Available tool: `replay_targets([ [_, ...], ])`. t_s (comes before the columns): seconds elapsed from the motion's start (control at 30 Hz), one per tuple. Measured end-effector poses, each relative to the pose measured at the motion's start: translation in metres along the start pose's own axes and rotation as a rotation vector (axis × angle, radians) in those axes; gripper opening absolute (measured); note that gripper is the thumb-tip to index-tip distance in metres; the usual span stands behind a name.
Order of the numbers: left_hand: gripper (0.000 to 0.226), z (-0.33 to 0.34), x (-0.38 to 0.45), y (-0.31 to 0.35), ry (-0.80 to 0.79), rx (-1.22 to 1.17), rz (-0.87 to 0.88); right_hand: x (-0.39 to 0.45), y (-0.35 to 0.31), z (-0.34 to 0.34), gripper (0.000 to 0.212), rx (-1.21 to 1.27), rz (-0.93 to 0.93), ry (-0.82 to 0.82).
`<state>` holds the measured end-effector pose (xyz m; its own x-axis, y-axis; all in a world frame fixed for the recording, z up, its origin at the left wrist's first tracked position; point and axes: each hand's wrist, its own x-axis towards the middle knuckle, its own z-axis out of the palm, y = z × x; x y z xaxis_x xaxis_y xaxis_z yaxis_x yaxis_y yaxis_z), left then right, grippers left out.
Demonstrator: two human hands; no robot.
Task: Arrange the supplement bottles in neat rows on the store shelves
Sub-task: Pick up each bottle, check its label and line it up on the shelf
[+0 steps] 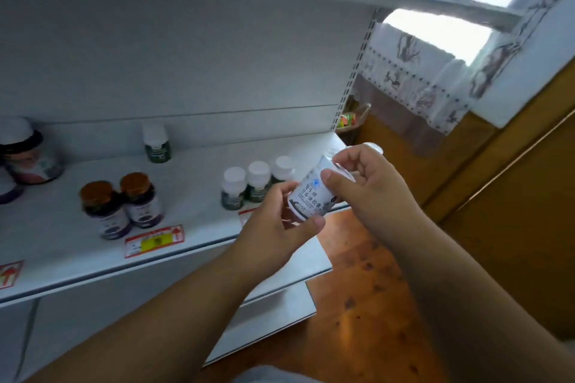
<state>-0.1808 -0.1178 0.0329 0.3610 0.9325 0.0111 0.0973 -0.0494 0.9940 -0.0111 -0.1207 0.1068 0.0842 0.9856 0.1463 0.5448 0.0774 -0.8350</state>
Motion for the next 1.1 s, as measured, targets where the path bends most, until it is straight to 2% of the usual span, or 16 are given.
replay_targets([
  [0.1, 0.052, 0.059, 0.031, -0.005, 0.109, 0.112, 0.021, 0.021, 0.036, -0.051, 0.025, -0.041, -0.038, 0.050],
  [0.2, 0.048, 0.089, 0.055, -0.012, 0.197, 0.324, 0.075, 0.054, 0.057, -0.076, 0.032, -0.052, -0.052, 0.049],
  [0.37, 0.045, 0.097, 0.100, -0.018, 0.218, 0.719, 0.200, 0.120, 0.076, -0.079, 0.040, -0.163, -0.122, 0.040],
  [0.5, 0.047, 0.097, 0.139, -0.017, 0.243, 0.976, 0.327, 0.169, 0.092, -0.074, 0.033, -0.225, -0.155, 0.007],
  [0.67, 0.052, 0.104, 0.169, -0.024, 0.277, 1.173, 0.295, 0.229, 0.104, -0.063, 0.024, -0.422, -0.287, -0.190],
  [0.83, 0.039, 0.110, 0.180, -0.025, 0.350, 1.216, 0.276, 0.265, 0.124, -0.045, 0.027, -0.516, -0.397, -0.484],
  [0.93, 0.041, 0.115, 0.186, -0.023, 0.386, 1.245, 0.206, 0.275, 0.135, -0.032, 0.026, -0.566, -0.456, -0.650],
  [1.1, 0.043, 0.119, 0.186, -0.017, 0.405, 1.211, 0.137, 0.279, 0.146, -0.021, 0.017, -0.531, -0.531, -0.727],
])
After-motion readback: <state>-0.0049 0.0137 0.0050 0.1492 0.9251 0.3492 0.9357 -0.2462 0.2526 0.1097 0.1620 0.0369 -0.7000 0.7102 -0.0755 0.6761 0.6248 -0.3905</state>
